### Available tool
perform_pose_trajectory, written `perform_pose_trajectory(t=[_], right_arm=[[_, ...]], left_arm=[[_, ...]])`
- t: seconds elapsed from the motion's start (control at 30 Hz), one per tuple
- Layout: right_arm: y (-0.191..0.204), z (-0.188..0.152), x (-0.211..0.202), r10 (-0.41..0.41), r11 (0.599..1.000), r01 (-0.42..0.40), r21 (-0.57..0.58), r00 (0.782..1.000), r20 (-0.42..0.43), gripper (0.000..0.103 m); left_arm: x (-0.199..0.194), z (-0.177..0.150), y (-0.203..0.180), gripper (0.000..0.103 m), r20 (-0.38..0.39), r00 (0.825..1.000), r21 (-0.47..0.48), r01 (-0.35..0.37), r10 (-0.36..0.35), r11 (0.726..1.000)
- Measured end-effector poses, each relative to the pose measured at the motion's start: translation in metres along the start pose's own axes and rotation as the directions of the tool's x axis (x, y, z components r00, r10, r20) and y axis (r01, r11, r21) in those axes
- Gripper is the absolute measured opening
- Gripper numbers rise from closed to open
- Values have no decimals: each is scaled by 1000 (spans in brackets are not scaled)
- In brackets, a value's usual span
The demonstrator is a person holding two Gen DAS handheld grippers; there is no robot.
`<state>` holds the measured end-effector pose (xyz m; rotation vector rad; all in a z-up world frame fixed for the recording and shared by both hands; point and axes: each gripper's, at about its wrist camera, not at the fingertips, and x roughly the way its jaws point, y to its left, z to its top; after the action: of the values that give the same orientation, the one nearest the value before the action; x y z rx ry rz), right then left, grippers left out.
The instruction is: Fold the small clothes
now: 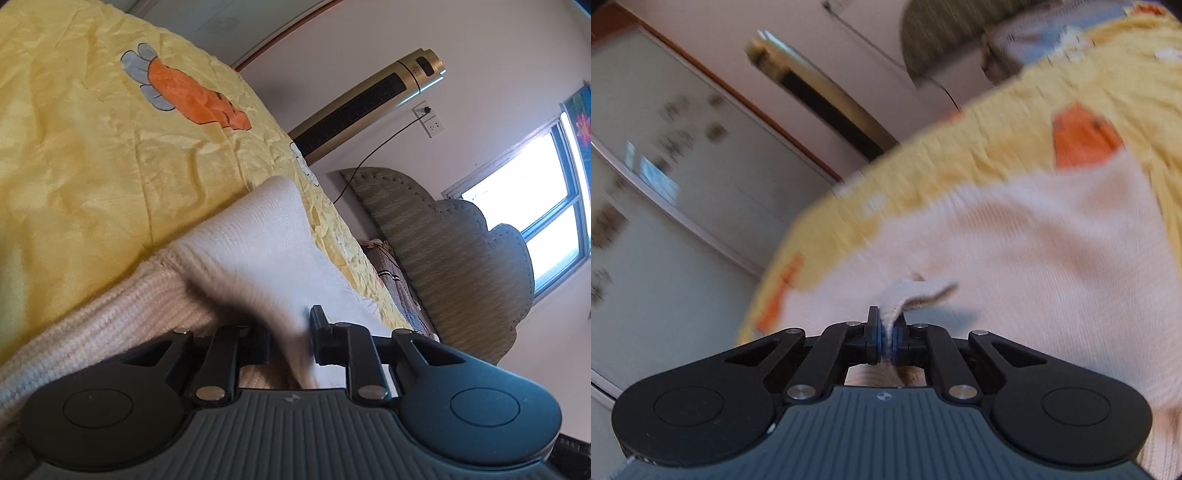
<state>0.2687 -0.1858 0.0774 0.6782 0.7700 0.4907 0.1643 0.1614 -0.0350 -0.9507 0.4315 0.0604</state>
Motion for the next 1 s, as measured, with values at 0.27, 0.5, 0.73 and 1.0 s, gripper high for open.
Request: perform_pose_trajectory(t=[0.27, 0.5, 0.73, 1.0], right_arm=[[-75, 16, 5, -258, 963, 263, 62, 963, -80, 10], [-82, 3, 3, -296, 954, 298, 22, 953, -67, 6], [-69, 10, -4, -332, 943, 331, -24, 941, -61, 27], [-21, 71, 15, -268, 900, 258, -350, 963, 20, 71]], left_arm=[[2, -4, -10, 30, -10, 1000, 74, -5, 5, 997], [3, -5, -13, 30, -19, 1000, 100, -17, 19, 995], [-38, -28, -61, 68, -148, 988, 406, 23, 41, 913], [36, 1, -184, 74, -96, 995, 815, 61, 30, 576]])
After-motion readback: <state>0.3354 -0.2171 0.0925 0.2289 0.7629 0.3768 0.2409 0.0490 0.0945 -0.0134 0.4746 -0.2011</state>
